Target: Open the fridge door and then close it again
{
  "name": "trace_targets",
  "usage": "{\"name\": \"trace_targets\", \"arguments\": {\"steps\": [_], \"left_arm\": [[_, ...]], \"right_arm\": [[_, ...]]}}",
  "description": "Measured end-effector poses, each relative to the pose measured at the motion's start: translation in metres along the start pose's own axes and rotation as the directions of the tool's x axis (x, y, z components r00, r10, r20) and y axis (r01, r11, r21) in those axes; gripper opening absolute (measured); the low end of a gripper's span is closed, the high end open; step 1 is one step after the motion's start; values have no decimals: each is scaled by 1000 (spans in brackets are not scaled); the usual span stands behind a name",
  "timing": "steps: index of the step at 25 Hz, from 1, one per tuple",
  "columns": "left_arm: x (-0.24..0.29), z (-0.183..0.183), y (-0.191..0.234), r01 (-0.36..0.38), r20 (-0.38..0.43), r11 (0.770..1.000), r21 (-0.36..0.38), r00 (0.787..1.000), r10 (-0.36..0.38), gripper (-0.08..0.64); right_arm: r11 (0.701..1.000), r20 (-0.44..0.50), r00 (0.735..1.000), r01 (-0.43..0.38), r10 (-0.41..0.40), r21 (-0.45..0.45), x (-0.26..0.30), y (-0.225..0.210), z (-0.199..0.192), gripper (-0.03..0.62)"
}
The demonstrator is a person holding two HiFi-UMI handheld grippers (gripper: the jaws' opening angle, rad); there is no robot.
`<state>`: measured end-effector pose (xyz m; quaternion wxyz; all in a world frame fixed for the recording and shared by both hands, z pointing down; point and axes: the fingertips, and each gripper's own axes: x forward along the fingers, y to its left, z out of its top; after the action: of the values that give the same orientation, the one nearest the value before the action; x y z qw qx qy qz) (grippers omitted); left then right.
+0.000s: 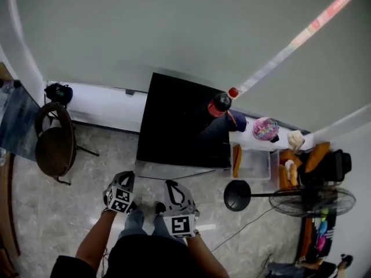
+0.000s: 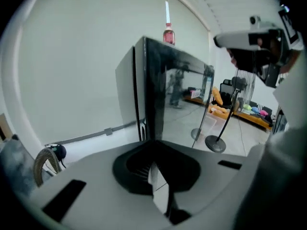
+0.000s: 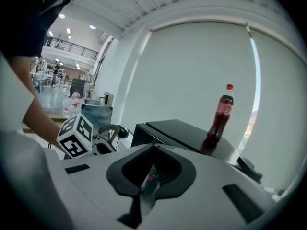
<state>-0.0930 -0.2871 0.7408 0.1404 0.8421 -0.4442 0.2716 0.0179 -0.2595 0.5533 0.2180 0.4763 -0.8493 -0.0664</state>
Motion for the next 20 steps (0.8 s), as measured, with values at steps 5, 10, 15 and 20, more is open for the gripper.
{"name": "trace_targets", "arguments": {"steps": [5,10,15,20], "left_arm": [[-91,44,-28,8,232,999,-31,973,-1,8],[-188,78,-69,-75,391,989,-127,912,120,8],[-249,95,-128,-137,420,962,-238,878,229,8],[-287,117,-186,-159,463,969,-192,856,232,8]], "right_arm": [[960,29,998,50,-60,276,-74,-16,-9,13],[915,100,985,88,-138,394,-163,-34,-18,12],[906,161,971,97,-177,412,-239,-45,-28,12],[896,217,957,83,-194,436,-292,-48,-26,12]]}}
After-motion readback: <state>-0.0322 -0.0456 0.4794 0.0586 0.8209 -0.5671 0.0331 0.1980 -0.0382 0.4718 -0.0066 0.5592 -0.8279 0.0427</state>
